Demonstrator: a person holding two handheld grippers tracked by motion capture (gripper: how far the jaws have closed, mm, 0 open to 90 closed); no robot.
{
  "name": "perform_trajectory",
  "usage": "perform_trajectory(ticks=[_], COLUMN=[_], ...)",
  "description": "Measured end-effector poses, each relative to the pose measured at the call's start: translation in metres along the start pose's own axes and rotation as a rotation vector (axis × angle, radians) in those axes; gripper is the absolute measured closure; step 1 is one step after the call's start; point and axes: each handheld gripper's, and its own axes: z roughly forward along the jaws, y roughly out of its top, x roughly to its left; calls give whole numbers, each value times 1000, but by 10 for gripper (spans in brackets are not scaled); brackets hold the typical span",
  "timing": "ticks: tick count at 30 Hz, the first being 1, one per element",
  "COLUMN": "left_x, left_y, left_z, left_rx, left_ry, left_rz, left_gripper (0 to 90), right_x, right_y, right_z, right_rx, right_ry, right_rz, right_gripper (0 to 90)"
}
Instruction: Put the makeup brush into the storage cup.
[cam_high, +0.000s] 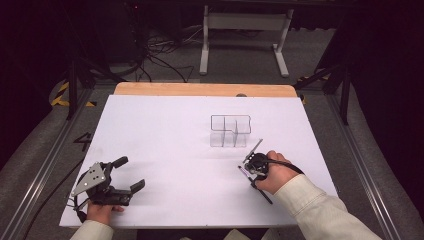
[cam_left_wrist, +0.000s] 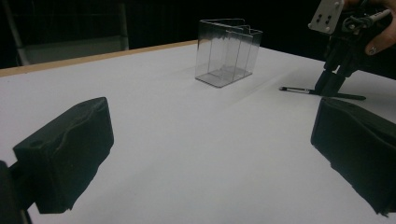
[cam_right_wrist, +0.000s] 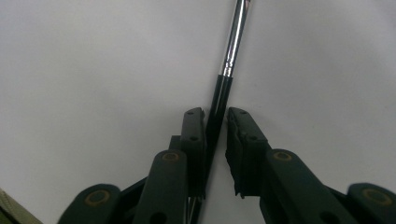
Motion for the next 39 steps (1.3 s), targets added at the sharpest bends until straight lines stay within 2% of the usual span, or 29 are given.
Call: perform_trajectory(ticks=[4,10,21,32,39], left_x=[0,0,0,0,0], left_y=[0,0,0,0,0], left_z=[0,0,0,0,0], left_rx=[0,0,-1,0,0], left_ry=[-1,-2,-2,-3,-4], left_rz=[2,-1,2,2,-9], left_gripper=[1,1,1,1,1], right_x=[1,6,3,1,-2], right_y=[1,2,0,-3,-8], right_z=[0,1,-1,-15,-29], right_rx=[13,17,4,-66,-154], right_ry=[-18,-60,-33,-4,5], right_rz=[5,-21,-10,-8,0], right_gripper=[836,840,841,842,842])
